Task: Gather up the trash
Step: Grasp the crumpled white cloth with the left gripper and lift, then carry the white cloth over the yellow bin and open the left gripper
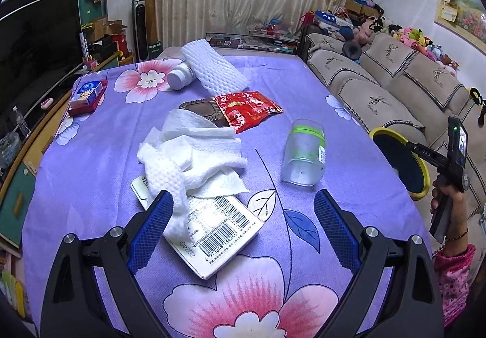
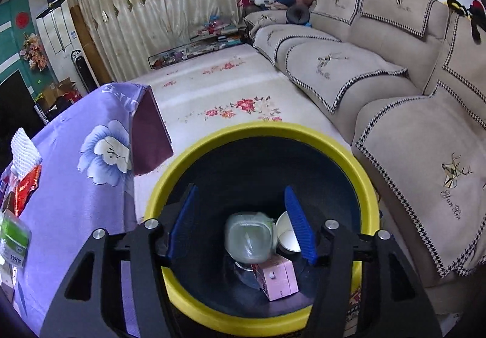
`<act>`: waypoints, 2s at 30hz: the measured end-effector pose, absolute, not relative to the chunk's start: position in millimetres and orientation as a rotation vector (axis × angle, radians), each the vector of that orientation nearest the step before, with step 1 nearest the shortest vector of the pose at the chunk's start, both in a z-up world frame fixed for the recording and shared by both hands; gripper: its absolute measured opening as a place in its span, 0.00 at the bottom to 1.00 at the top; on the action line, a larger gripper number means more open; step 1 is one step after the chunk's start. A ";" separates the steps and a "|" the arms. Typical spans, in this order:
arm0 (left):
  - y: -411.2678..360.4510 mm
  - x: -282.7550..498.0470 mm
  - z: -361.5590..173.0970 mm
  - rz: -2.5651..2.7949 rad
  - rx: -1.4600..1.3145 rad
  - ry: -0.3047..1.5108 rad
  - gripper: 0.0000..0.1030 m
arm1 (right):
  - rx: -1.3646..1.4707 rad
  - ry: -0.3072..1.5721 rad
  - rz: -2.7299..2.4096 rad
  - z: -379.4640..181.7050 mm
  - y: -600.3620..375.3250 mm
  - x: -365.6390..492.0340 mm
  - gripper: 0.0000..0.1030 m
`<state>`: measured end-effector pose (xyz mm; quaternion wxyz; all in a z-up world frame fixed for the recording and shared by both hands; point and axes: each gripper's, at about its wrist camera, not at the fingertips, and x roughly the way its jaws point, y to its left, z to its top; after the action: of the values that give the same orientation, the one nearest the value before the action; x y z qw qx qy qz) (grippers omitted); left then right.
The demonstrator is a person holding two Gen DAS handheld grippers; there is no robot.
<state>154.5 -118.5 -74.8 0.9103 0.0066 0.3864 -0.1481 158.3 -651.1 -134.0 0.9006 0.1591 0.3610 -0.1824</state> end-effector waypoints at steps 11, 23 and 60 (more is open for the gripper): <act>-102.2 149.4 -66.8 -0.268 0.039 0.777 0.90 | 0.382 0.677 -0.316 -107.8 -626.0 112.3 0.59; -94.2 202.4 -86.3 -0.214 0.106 0.866 0.63 | 0.397 0.686 -0.250 -106.5 -603.0 106.3 0.59; -186.1 177.2 32.4 -0.516 0.204 0.660 0.12 | 0.458 0.627 -0.253 -93.0 -617.1 67.7 0.59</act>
<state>177.2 -186.1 32.4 0.9086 0.0991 0.3197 -0.2500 67.7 -617.1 -93.0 0.9179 0.2225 0.3047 -0.1229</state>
